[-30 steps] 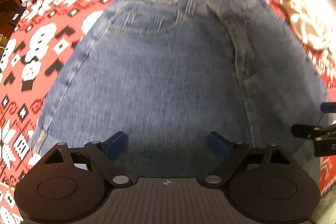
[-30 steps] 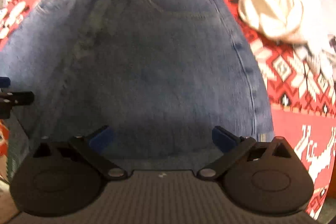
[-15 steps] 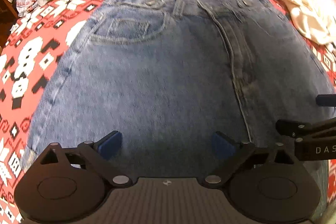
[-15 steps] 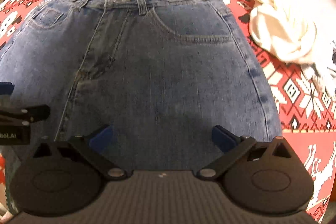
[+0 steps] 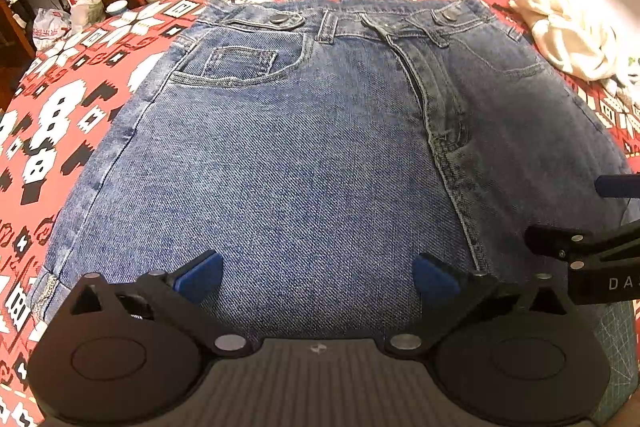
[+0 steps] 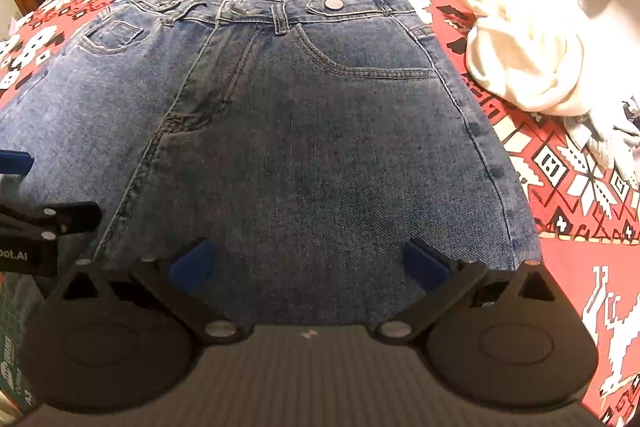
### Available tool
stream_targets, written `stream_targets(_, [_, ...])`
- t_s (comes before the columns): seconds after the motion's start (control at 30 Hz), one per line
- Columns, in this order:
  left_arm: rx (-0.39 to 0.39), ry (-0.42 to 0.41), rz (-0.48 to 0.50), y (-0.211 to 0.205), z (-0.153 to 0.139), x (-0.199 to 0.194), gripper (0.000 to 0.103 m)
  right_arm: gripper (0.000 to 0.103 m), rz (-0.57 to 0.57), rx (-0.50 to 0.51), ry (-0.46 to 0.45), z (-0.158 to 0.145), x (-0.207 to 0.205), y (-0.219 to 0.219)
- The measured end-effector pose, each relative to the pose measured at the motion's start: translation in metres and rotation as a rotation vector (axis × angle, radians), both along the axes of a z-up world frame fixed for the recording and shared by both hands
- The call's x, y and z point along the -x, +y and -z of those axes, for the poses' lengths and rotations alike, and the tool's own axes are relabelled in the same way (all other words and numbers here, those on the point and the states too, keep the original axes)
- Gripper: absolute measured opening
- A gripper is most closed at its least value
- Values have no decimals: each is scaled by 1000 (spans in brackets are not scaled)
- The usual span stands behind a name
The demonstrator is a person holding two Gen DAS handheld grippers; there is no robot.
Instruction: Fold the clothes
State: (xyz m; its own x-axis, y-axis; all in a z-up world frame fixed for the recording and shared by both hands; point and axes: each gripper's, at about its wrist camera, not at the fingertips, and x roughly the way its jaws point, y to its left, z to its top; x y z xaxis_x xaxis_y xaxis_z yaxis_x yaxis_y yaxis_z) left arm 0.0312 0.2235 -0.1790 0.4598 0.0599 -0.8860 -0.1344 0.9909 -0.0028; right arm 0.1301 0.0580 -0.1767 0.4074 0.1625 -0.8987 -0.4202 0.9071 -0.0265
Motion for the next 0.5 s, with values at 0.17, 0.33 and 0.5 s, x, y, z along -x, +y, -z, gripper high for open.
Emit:
stream_targets(0.17, [-10, -47, 0, -1, 2, 8, 103, 102, 3, -6, -5, 4, -4, -2])
stream_targets(0.33, [-13, -76, -13, -3, 3, 14, 103, 102, 71, -46, -111, 16, 0, -7])
stream_targets(0.5, [-20, -149, 13, -4, 7, 26, 103, 102, 39, -109, -265, 26, 23, -17])
